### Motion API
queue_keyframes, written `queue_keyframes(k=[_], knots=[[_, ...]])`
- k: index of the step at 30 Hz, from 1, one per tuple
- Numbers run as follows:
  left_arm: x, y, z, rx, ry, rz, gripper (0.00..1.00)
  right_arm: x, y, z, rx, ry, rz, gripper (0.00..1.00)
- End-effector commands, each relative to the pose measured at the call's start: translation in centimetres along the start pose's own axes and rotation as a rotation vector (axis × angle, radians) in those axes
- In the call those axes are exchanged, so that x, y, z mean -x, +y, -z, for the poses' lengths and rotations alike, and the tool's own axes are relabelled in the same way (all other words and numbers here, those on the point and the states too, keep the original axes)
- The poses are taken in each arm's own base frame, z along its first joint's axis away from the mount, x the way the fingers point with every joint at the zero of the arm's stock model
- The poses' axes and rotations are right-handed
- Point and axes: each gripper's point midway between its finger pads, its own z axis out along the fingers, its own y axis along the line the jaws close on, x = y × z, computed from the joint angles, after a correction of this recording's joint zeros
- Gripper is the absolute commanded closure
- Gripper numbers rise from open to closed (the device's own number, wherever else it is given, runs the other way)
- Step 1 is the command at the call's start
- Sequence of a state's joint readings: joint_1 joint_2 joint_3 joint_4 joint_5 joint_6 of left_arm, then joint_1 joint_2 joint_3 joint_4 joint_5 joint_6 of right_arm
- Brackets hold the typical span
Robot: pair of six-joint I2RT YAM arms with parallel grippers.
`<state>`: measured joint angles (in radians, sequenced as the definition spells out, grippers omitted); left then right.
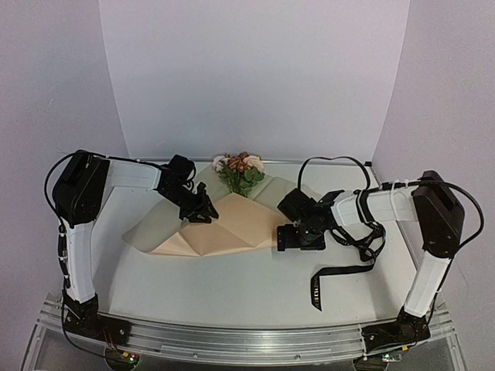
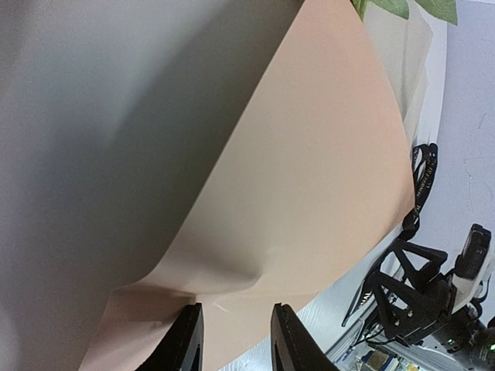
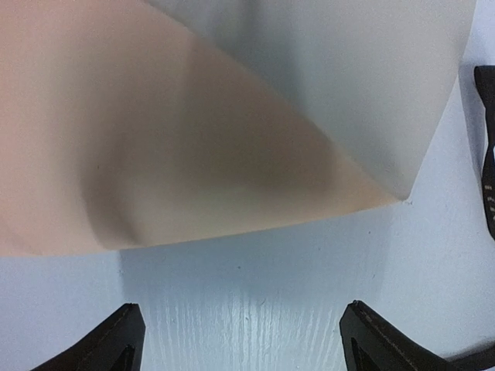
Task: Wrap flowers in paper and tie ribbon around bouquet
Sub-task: Press the fold line of the 1/4-folded wrapping paper.
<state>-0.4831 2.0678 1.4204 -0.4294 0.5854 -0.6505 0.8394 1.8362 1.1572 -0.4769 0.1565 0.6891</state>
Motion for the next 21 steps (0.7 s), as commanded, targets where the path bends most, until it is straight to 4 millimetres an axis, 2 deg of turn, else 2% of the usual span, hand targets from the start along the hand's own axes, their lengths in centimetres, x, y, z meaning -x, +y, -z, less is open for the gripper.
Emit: queue_keyframes(k=[1, 5, 11, 15, 21], knots=[[0.7, -0.4, 0.3, -0.016, -0.002, -0.024, 0.68, 1.0, 0.6, 3.0, -0.038, -0.083, 0.019, 0.08], [0.8, -0.4, 0.3, -0.018, -0.005, -0.02, 0.68, 3.8, 1.6, 3.6, -0.044, -0.131, 0.149, 0.03], [0.7, -0.6, 0.4, -0.027, -0.004, -0.015, 0.68, 6.7, 0.8, 1.7, -0.007, -0.113, 0.198, 0.02], [0.7, -0.7, 0.5, -0.03, -0.007, -0.014, 0.68, 7.2, 0.9, -0.1, 0.027, -0.063, 0.198, 0.02], [0.8, -0.8, 0.6, -0.033, -0.008, -0.012, 0.68, 6.5, 1.6, -2.1, 0.083, 0.001, 0.163, 0.02]])
